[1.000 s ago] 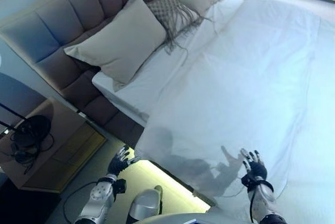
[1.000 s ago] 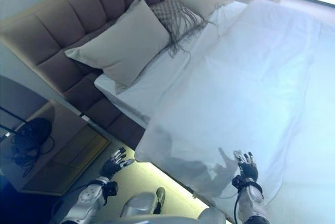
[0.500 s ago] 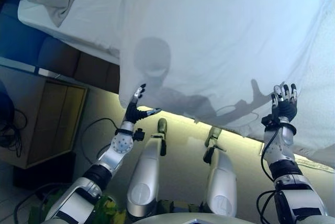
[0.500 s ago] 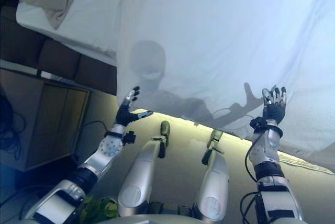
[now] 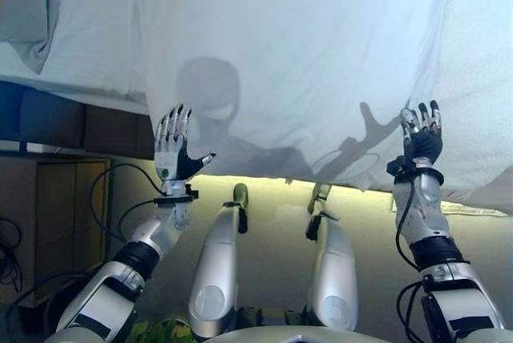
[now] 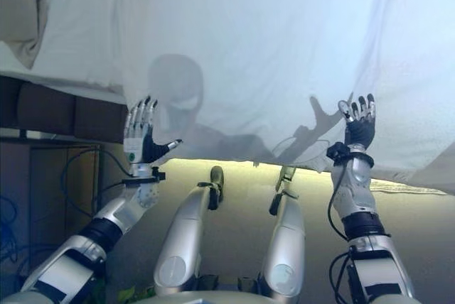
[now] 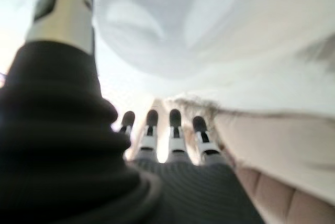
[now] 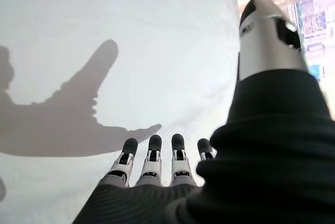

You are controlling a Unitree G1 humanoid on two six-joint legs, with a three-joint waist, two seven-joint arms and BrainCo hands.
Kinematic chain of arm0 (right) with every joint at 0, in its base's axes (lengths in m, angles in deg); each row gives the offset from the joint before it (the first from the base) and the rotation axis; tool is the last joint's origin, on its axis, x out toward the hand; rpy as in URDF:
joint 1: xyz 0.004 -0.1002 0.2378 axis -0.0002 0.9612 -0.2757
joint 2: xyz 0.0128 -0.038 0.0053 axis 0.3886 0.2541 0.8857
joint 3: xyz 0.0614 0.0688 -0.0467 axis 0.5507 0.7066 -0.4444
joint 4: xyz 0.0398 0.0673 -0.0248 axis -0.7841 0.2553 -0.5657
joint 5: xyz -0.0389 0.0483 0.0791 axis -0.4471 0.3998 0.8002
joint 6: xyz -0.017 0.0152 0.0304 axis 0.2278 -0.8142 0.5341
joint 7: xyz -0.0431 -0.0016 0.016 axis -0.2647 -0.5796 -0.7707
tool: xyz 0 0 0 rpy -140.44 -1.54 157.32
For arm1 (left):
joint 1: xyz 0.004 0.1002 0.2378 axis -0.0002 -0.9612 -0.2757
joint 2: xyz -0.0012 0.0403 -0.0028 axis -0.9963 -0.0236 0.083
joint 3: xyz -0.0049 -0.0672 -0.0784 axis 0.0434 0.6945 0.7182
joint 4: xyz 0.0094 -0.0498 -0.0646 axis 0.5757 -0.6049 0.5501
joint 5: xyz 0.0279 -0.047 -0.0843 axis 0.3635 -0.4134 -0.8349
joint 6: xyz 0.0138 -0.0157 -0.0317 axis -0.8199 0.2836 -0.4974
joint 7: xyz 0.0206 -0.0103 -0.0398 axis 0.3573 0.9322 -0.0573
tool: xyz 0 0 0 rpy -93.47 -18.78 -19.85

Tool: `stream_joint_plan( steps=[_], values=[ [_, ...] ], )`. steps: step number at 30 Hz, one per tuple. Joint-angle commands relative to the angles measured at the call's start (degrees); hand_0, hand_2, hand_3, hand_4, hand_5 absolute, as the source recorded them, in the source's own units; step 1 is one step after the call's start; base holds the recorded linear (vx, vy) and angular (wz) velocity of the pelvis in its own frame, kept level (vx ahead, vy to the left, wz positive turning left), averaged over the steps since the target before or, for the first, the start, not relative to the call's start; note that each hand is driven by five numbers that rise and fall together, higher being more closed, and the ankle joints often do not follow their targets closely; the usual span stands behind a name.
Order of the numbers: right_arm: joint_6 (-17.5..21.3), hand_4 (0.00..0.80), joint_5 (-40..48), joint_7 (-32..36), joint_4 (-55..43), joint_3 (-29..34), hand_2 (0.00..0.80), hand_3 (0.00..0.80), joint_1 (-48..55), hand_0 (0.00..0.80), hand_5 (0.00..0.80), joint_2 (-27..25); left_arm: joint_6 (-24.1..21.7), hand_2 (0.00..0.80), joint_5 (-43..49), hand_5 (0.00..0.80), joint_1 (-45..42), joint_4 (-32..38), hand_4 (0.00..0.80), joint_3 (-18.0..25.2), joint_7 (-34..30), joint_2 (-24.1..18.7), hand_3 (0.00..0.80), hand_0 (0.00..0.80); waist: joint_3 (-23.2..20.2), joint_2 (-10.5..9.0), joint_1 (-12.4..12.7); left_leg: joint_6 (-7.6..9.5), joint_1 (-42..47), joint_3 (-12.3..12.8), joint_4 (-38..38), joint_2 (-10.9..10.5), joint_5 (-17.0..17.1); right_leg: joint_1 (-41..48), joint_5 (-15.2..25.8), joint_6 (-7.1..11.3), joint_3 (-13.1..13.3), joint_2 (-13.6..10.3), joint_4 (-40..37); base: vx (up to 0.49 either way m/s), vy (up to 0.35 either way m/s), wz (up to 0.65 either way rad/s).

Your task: Make the bed neatly

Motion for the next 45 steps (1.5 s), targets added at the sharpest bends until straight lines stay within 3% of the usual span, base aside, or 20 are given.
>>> stream_joint_plan(
  steps=[1,8,18,29,30,32,35,36,45],
  values=[
    [-0.8,0.0,-2.2,-1.4,-7.1,-1.0,0.0,0.0,-1.7,0.0,0.0,-3.3,5.3,0.0,6.2,0.0,1.4,-1.7,0.0,1.7,2.0,0.8,0.0,0.0,-0.2,1.87,0.6,-2.53,-0.3,-5.2,-11.0,-1.3,12.9,-3.2,-1.3,3.46,-0.2,0.6,10.5,-0.002,0.068,-0.17],
    [-3.6,0.0,-3.5,-3.6,-14.6,-3.8,0.0,0.0,-4.7,0.0,0.0,-2.7,12.2,0.0,8.6,0.0,6.7,-8.1,0.0,-0.8,2.4,0.0,0.0,0.0,0.2,0.1,-1.2,-3.03,-3.3,-4.9,-10.1,-0.8,13.0,-6.2,0.5,3.83,0.2,1.1,8.9,-0.002,0.043,-0.13],
    [-3.7,0.0,-1.1,-1.8,-19.1,-3.9,0.0,0.0,-2.4,0.0,0.0,-4.0,15.5,0.0,4.8,0.0,9.8,-15.0,0.0,-0.4,2.8,-3.2,0.0,0.0,0.2,-1.22,-3.1,-3.17,-7.4,-3.8,-6.5,0.5,12.5,-10.7,2.3,3.49,0.9,0.6,10.4,-0.006,0.034,-0.11],
    [-3.4,0.0,1.2,1.5,-18.5,-4.7,0.0,0.0,-3.6,0.0,0.0,-5.3,22.3,0.0,2.6,0.0,14.3,-21.3,0.0,-3.5,-4.9,-6.0,0.0,0.0,0.2,-1.84,-3.6,-3.79,-12.0,-4.1,-3.1,2.0,12.8,-14.6,3.7,3.76,1.8,-0.3,12.9,-0.013,0.014,-0.17],
    [-3.3,0.0,1.4,1.7,-18.4,-4.9,0.0,0.0,-3.6,0.0,0.0,-5.3,22.9,0.0,1.8,0.0,14.4,-21.8,0.0,-3.9,-5.4,-6.2,0.0,0.0,0.2,-1.83,-3.4,-4.23,-11.5,-4.6,-2.3,2.4,11.0,-14.3,2.2,4.49,2.2,-0.1,14.0,-0.017,-0.022,-0.09],
    [-2.9,0.0,2.2,2.2,-18.0,-5.0,0.0,0.0,-3.7,0.0,0.0,-5.5,22.6,0.0,0.6,0.0,14.9,-23.1,0.0,-4.1,-6.6,-6.9,0.0,0.0,0.2,-2.23,-3.5,-3.92,-13.3,-4.2,-2.0,2.6,12.6,-15.7,3.8,3.9,1.9,-0.3,13.8,-0.055,-0.03,-0.04],
    [-2.1,0.0,3.5,2.5,-17.3,-5.2,0.0,0.0,-3.6,0.0,0.0,-5.3,22.2,0.7,0.2,0.7,15.0,-23.9,0.7,-4.9,-7.7,-7.2,0.7,0.7,0.2,-2.32,-3.2,-4.28,-12.7,-4.8,-1.1,3.0,10.7,-15.1,2.4,4.65,2.1,-0.1,14.8,0.071,-0.038,0.0],
    [-2.0,0.0,3.9,2.6,-17.2,-5.1,0.0,0.0,-3.5,0.0,0.0,-5.4,21.8,0.8,-0.1,0.8,15.0,-24.2,0.8,-5.0,-7.6,-7.2,0.8,0.8,0.2,-2.37,-3.1,-4.27,-12.8,-4.8,-1.0,3.1,10.6,-15.2,2.5,4.67,2.0,-0.2,14.9,-0.015,-0.019,0.03],
    [-1.2,0.0,4.9,5.0,-15.6,-4.9,0.0,0.0,-3.4,0.0,0.0,-5.5,19.5,0.8,-0.5,0.8,15.6,-25.8,0.8,-4.9,-6.4,-7.5,0.8,0.8,0.2,-2.71,-2.9,-4.34,-13.6,-5.2,0.0,3.4,10.4,-15.6,2.5,4.71,1.8,-0.5,15.8,0.0,0.0,0.0]
  ],
)
